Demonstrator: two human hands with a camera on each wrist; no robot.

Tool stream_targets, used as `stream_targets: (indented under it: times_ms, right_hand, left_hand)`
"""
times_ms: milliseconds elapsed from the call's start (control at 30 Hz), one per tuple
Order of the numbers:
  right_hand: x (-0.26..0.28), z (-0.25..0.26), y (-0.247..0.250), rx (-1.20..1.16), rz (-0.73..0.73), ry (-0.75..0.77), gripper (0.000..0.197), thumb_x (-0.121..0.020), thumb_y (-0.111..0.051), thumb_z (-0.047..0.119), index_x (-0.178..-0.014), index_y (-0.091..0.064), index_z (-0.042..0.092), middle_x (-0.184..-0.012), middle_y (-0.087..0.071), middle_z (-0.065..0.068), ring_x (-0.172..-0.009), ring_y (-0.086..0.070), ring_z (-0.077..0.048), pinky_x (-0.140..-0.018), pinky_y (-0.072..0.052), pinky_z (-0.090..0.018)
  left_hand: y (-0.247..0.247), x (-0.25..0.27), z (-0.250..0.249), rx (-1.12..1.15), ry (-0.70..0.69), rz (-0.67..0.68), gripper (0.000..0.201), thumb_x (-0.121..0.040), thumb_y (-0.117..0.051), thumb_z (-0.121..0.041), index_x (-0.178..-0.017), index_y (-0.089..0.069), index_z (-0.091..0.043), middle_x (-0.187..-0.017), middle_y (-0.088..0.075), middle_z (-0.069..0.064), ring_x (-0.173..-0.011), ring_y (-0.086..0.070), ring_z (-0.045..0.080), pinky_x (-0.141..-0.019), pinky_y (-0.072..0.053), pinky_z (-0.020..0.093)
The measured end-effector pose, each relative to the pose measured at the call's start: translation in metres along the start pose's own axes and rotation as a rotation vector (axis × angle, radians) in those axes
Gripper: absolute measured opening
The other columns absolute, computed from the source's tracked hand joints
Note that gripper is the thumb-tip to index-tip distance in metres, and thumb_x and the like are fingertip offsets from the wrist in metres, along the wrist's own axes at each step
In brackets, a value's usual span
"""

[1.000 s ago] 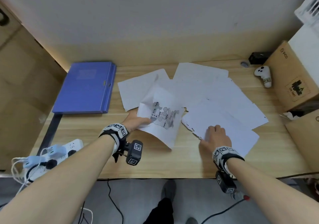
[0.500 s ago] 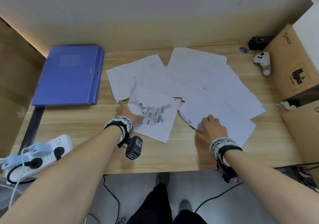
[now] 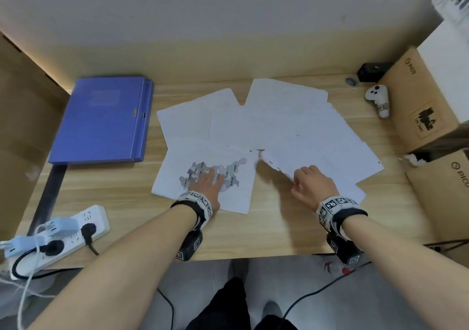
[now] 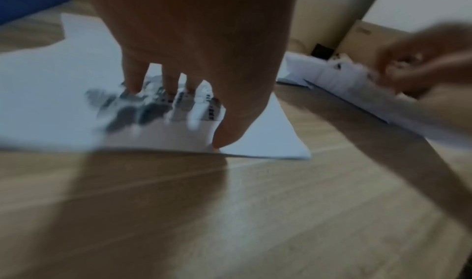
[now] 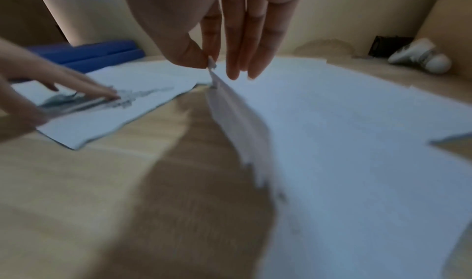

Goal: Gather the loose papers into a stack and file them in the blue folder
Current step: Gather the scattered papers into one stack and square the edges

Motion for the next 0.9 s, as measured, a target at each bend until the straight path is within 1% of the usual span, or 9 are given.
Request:
stream_targets:
  times_ms: [167,300,400,500,567,633,767,833,900]
  right_hand:
    - [-0.009,0.006,0.073,-0.137,-0.128,0.069,0.013,-0.086,-0.055,0.032,-0.092,-0.054,0.02,-0.08,-0.065,-0.002,-0.076,-0.063,-0.029,-0.065,-0.05,-0.037]
    - [-0.015,0.019,0.115,-0.38,-0.26,0.077,0.011,-0.088,-0.06,0.029,-0.088,-0.055,0.02,-0.079,-0.071,0.006,-0.068,-0.065,-0.021,-0.067,-0.052,-0.037]
    - [-0.02,0.031,0.132,-0.603,-0.31,0.012,0.014,-0.089,-0.057,0.034,-0.082,-0.052,0.024,-0.064,-0.067,0.005,-0.06,-0.06,-0.021,-0.061,-0.048,-0.034]
    - [-0.026,0.039,0.133,-0.8,-0.316,-0.042,0.015,-0.091,-0.055,0.03,-0.079,-0.049,0.023,-0.048,-0.053,0.002,-0.05,-0.039,-0.019,-0.055,-0.037,-0.031]
    - [-0.029,0.039,0.127,-0.884,-0.301,-0.076,0.016,-0.091,-0.055,0.03,-0.078,-0.05,0.022,-0.047,-0.05,-0.001,-0.05,-0.037,-0.017,-0.056,-0.035,-0.03]
    - [-0.032,0.035,0.118,-0.899,-0.29,-0.116,0.017,-0.092,-0.055,0.033,-0.079,-0.051,0.022,-0.051,-0.055,-0.01,-0.05,-0.04,-0.017,-0.056,-0.037,-0.031]
    - [-0.037,0.014,0.088,-0.813,-0.269,-0.245,0.017,-0.093,-0.054,0.036,-0.081,-0.052,0.024,-0.06,-0.066,-0.004,-0.058,-0.057,-0.025,-0.06,-0.047,-0.038]
    - [-0.039,0.001,0.069,-0.744,-0.208,-0.325,0.015,-0.091,-0.054,0.036,-0.081,-0.053,0.026,-0.07,-0.071,-0.003,-0.069,-0.066,-0.027,-0.069,-0.054,-0.04]
    - [-0.041,-0.009,0.047,-0.657,-0.113,-0.379,0.013,-0.09,-0.053,0.035,-0.08,-0.054,0.027,-0.073,-0.071,0.001,-0.071,-0.067,-0.024,-0.071,-0.056,-0.038]
  left_hand:
    - [0.011,0.014,-0.01,0.12,0.118,0.054,0.077,-0.089,-0.052,-0.036,-0.155,-0.016,-0.019,-0.152,-0.029,0.019,-0.135,-0.041,0.039,-0.107,-0.042,0.049]
    - [0.02,0.013,-0.015,0.286,0.114,0.082,0.075,-0.092,-0.051,-0.033,-0.155,-0.019,-0.008,-0.144,-0.049,0.016,-0.125,-0.056,0.034,-0.098,-0.05,0.04]
    - [0.023,0.013,-0.016,0.283,0.086,0.055,0.068,-0.094,-0.05,-0.034,-0.152,-0.028,-0.008,-0.14,-0.052,0.015,-0.125,-0.055,0.033,-0.098,-0.051,0.04]
    - [0.026,0.013,-0.01,0.307,0.063,0.039,0.057,-0.093,-0.048,-0.032,-0.145,-0.04,-0.009,-0.139,-0.053,0.014,-0.124,-0.055,0.032,-0.097,-0.049,0.039]
    - [0.032,0.01,-0.006,0.404,0.042,0.045,0.047,-0.095,-0.045,-0.028,-0.135,-0.049,-0.004,-0.135,-0.057,0.017,-0.121,-0.057,0.033,-0.093,-0.047,0.036]
    - [0.039,0.004,-0.002,0.538,0.038,0.022,0.042,-0.098,-0.04,-0.027,-0.129,-0.052,-0.001,-0.133,-0.057,0.02,-0.123,-0.056,0.035,-0.093,-0.045,0.036]
    - [0.054,-0.003,-0.008,0.818,0.013,-0.037,0.047,-0.102,-0.039,-0.035,-0.14,-0.049,-0.009,-0.144,-0.053,0.013,-0.132,-0.051,0.032,-0.105,-0.04,0.037]
    - [0.061,-0.006,-0.016,0.961,-0.004,-0.058,0.039,-0.1,-0.044,-0.034,-0.128,-0.057,-0.01,-0.128,-0.062,0.012,-0.116,-0.06,0.031,-0.096,-0.045,0.037]
    - [0.061,-0.013,-0.022,1.013,-0.012,-0.082,0.018,-0.097,-0.05,-0.028,-0.101,-0.06,-0.014,-0.101,-0.066,0.009,-0.091,-0.062,0.028,-0.081,-0.047,0.034]
Point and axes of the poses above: each hand's wrist, its own x-axis away from the middle knuckle, its own y-axis out of the back of the hand, z = x × y, the point moved 4 cm from there along -x, towards the middle knuckle
